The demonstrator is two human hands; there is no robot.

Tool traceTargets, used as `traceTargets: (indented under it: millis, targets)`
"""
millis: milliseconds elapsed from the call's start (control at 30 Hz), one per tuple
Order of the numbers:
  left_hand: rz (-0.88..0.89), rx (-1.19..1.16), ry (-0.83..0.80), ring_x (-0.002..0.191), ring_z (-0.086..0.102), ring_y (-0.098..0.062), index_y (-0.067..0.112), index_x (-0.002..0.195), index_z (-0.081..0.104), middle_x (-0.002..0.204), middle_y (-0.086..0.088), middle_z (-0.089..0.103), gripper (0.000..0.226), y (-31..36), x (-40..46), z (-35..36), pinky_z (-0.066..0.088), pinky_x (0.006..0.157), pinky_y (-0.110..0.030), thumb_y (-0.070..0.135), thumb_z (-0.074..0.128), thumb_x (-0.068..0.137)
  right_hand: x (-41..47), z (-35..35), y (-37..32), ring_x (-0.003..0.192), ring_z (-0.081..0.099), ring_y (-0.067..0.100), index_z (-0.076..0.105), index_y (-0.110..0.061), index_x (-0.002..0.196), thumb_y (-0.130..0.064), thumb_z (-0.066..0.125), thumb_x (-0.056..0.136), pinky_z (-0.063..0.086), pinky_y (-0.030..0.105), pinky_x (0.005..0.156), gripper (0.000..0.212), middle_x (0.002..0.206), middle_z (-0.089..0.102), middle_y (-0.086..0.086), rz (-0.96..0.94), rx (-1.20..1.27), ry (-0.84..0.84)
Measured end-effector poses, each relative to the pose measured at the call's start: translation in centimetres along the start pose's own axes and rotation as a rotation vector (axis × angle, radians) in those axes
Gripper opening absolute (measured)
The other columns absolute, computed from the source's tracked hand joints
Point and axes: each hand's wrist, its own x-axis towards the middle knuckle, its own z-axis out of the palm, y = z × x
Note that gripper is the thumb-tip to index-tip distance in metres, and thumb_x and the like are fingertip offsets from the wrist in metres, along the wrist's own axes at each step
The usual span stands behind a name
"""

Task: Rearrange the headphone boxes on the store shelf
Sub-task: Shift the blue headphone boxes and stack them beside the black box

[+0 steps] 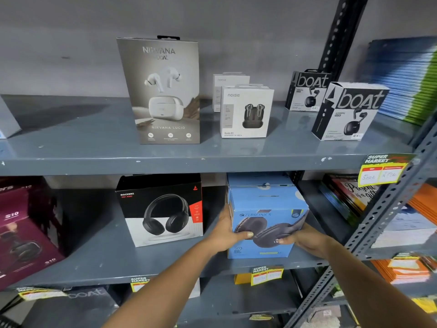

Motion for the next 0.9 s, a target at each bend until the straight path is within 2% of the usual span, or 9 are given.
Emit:
traceTargets:
  millis: [100, 167, 300, 367, 467, 600, 700, 800, 900]
  targets:
    - [-0.004, -0.012, 0.022, 0.140, 0.040, -0.023, 0.032, 0.150, 0.024, 0.151, 0.000, 0.036, 0.099, -0.2, -0.4, 0.7, 0.039, 0.113, -0.052, 0.034, 0.084, 0.072, -0.1, -0.3, 0.9, 0.114, 0.069, 0.032, 0.066, 0.003, 0.121, 0.000, 0.085, 0.065, 0.046, 0.047, 0.108, 0.060, 0.117, 0.074, 0.018, 0.017, -0.002, 0.040]
    - [-0.010, -0.009, 0.031, 0.139, 0.041, -0.023, 0.031, 0.151, 0.022, 0.151, 0.000, 0.036, 0.100, -0.3, -0.9, 1.2, 0.039, 0.113, -0.051, 0.034, 0.084, 0.073, -0.4, -0.4, 1.3, 0.115, 0.068, 0.032, 0.067, 0.003, 0.121, -0.001, 0.086, 0.066, 0.045, 0.047, 0.110, 0.058, 0.117, 0.074, 0.019, 0.023, -0.005, 0.039]
    - [0.010, -0.007, 0.052, 0.141, 0.035, -0.021, 0.030, 0.152, 0.022, 0.150, 0.000, 0.033, 0.100, -0.1, -1.6, 2.0, 0.033, 0.116, -0.049, 0.032, 0.084, 0.074, -1.4, -0.6, 1.4, 0.112, 0.071, 0.025, 0.077, -0.006, 0.108, 0.004, 0.081, 0.073, 0.054, 0.036, 0.099, 0.037, 0.113, 0.077, 0.013, 0.012, -0.007, 0.025]
    - [0.005, -0.018, 0.057, 0.141, 0.034, -0.021, 0.030, 0.151, 0.022, 0.151, 0.001, 0.033, 0.099, 0.1, -1.8, 2.1, 0.033, 0.116, -0.050, 0.032, 0.084, 0.074, -1.6, -0.4, 1.4, 0.110, 0.072, 0.023, 0.077, -0.007, 0.109, 0.008, 0.080, 0.074, 0.058, 0.027, 0.089, 0.038, 0.114, 0.077, 0.012, 0.010, 0.000, 0.043]
    - [-0.009, -0.037, 0.059, 0.142, 0.035, -0.022, 0.030, 0.151, 0.022, 0.153, 0.000, 0.033, 0.100, 0.2, -1.8, 2.1, 0.034, 0.116, -0.051, 0.030, 0.085, 0.073, -1.7, -0.3, 1.2, 0.108, 0.072, 0.026, 0.071, 0.000, 0.115, 0.012, 0.079, 0.073, 0.057, 0.033, 0.093, 0.045, 0.114, 0.076, 0.015, 0.029, 0.003, 0.088]
    - [-0.011, -0.053, 0.078, 0.143, 0.034, -0.021, 0.027, 0.152, 0.022, 0.154, 0.000, 0.032, 0.102, 0.2, -1.6, 2.1, 0.033, 0.117, -0.049, 0.027, 0.086, 0.073, -1.9, 0.0, 0.5, 0.098, 0.076, 0.023, 0.074, 0.001, 0.108, 0.017, 0.075, 0.074, 0.060, 0.022, 0.076, 0.037, 0.105, 0.079, 0.015, 0.032, -0.016, 0.120]
    - [-0.015, -0.049, 0.075, 0.147, 0.028, -0.021, 0.022, 0.155, 0.016, 0.160, 0.000, 0.025, 0.107, 0.3, -1.4, 2.2, 0.029, 0.119, -0.048, 0.027, 0.085, 0.074, -1.8, 0.1, 0.2, 0.096, 0.076, 0.022, 0.076, 0.003, 0.101, 0.019, 0.074, 0.074, 0.059, 0.017, 0.069, 0.031, 0.100, 0.080, 0.014, 0.042, -0.029, 0.142]
    - [-0.017, -0.051, 0.074, 0.148, 0.027, -0.022, 0.022, 0.156, 0.015, 0.161, 0.000, 0.024, 0.109, 0.4, -1.2, 2.3, 0.029, 0.119, -0.049, 0.027, 0.086, 0.074, -1.6, 0.0, 0.0, 0.095, 0.076, 0.024, 0.077, 0.003, 0.099, 0.020, 0.074, 0.072, 0.059, 0.019, 0.068, 0.032, 0.102, 0.079, 0.017, 0.045, -0.030, 0.158]
    - [-0.017, -0.051, 0.078, 0.149, 0.026, -0.022, 0.023, 0.156, 0.013, 0.162, 0.000, 0.022, 0.110, 0.5, -1.1, 2.4, 0.029, 0.119, -0.049, 0.028, 0.086, 0.074, -1.5, -0.1, 0.0, 0.100, 0.075, 0.027, 0.077, 0.000, 0.099, 0.021, 0.073, 0.073, 0.060, 0.027, 0.079, 0.034, 0.107, 0.077, 0.020, 0.028, -0.026, 0.148]
